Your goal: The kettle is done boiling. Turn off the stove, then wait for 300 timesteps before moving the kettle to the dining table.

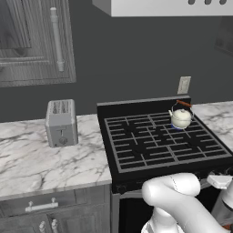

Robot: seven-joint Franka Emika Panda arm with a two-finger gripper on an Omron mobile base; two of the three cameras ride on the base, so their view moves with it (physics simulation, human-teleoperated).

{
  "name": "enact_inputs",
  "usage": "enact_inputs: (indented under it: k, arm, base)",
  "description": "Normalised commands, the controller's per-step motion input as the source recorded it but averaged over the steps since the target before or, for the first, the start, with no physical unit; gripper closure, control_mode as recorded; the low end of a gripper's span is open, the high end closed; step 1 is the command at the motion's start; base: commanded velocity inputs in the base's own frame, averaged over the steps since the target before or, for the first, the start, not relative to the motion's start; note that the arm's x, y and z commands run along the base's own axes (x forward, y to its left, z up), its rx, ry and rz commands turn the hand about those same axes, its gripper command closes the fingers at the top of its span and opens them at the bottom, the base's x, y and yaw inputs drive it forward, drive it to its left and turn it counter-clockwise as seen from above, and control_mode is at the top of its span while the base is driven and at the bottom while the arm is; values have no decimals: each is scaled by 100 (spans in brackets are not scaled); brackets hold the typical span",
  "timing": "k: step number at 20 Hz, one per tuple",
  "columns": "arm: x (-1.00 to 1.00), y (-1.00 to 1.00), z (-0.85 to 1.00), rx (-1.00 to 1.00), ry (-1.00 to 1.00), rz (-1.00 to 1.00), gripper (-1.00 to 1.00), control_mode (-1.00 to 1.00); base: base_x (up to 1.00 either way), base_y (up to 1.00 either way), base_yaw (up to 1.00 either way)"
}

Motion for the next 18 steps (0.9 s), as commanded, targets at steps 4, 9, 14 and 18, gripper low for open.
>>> enact_inputs:
  k: [4, 9, 14, 18]
  arm:
    - [-2, 0, -15, 18, 0, -5, 100, -100]
    - [-1, 0, -19, 22, 0, -2, 100, -100]
    - [-1, 0, -14, 22, 0, -2, 100, -100]
    - [-7, 0, -12, 20, 0, -3, 100, -100]
  base:
    - [0, 0, 0]
    - [0, 0, 0]
    - [0, 0, 0]
    - [0, 0, 0]
